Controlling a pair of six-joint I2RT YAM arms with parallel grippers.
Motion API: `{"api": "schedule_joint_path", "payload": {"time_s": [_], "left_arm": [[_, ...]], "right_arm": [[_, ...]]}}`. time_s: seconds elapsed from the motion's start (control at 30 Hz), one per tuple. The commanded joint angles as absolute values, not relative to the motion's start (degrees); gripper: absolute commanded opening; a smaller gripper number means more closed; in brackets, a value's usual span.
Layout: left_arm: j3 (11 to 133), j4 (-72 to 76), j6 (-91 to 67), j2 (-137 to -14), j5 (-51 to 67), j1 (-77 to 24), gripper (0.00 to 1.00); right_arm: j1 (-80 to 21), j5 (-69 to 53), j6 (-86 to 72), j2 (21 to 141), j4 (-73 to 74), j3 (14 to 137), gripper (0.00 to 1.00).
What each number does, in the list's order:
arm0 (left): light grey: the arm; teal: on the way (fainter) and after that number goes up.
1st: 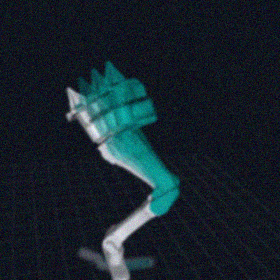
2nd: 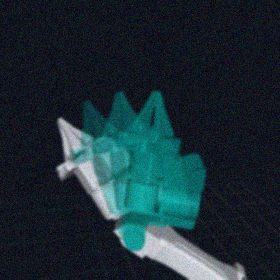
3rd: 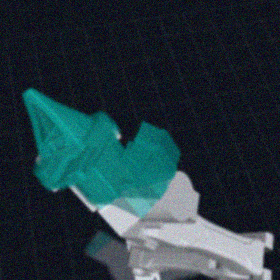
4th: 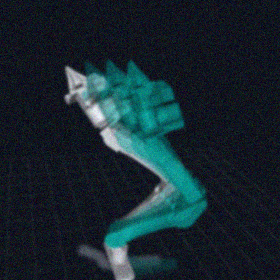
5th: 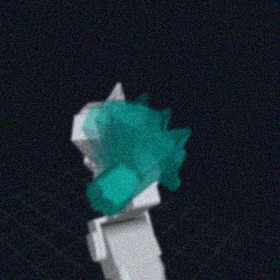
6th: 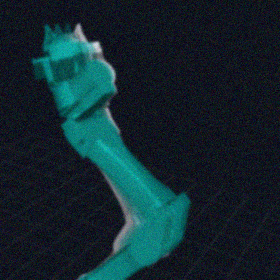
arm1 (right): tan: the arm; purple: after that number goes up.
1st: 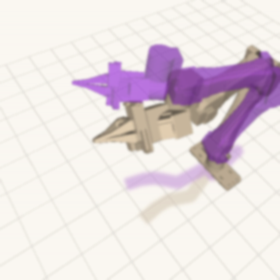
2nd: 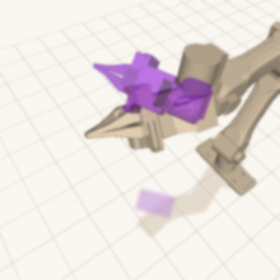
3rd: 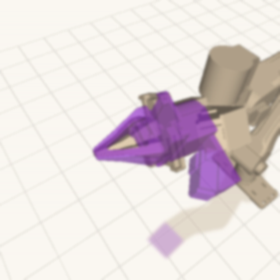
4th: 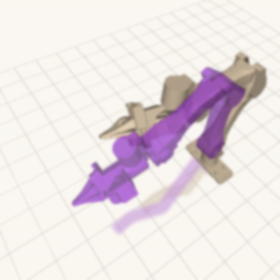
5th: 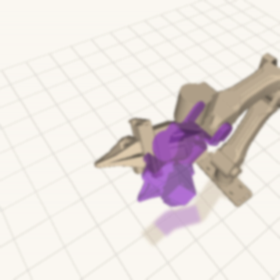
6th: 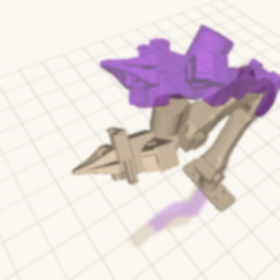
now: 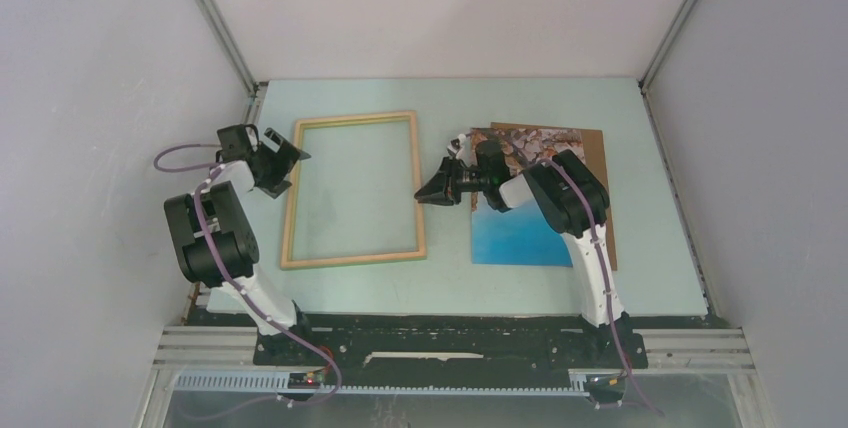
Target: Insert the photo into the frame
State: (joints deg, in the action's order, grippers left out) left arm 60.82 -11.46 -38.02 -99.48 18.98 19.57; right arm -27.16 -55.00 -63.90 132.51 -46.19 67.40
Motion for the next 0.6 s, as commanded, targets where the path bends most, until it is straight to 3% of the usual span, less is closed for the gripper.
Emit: {"api": "schedule_joint_path", "payload": {"time_s": [0.0,0.3,0.57], "left_arm": [[59.3,-9.3,-39.4,-99.7,21.8,19.7,1.0],[59.7,-9.3,-37.5,-97.8,21.2,19.8,1.0],[66.0,-19.4,-28.0,-95.1,5.5,20.7,1.0]], "right_arm": [[-27.9,-52.9,-59.0,128.2,-35.5,70.9,0.4],[-29.8,-47.3,-55.5,128.2,-21.7,77.1,0.45],[-30.2,-43.2,-54.5,129.8,-11.2,83.0,0.27]]}}
